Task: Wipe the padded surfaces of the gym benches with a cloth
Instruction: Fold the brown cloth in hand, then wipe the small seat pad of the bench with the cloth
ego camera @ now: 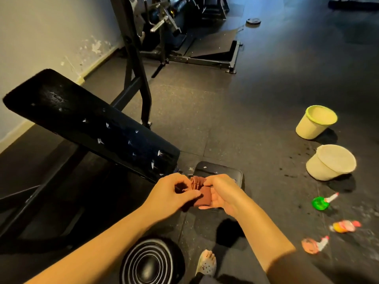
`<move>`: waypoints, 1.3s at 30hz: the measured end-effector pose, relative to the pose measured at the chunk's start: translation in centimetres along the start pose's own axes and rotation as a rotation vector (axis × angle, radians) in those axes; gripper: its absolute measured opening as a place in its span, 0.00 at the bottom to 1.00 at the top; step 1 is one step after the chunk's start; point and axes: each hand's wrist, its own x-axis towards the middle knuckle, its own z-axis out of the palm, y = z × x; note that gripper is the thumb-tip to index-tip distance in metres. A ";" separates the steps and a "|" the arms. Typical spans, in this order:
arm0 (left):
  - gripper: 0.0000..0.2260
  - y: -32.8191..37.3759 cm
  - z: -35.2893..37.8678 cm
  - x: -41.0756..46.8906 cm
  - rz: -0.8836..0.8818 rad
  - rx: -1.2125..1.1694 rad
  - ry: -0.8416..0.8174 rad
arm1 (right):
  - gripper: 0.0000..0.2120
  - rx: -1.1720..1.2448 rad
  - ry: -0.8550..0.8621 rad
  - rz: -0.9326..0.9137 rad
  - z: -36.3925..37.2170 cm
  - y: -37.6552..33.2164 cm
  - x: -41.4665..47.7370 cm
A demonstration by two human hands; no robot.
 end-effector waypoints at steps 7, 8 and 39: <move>0.05 1.9 2.3 5.3 0.225 0.227 -0.005 | 0.07 -0.023 -0.051 -0.243 -4.6 -2.4 3.9; 0.03 2.2 2.3 5.7 0.192 0.142 -0.027 | 0.06 -0.022 -0.035 -0.254 -5.3 -2.3 4.2; 0.16 -31.5 18.6 25.4 -0.214 -0.105 -0.658 | 0.06 0.330 0.893 -0.295 -2.0 15.0 36.0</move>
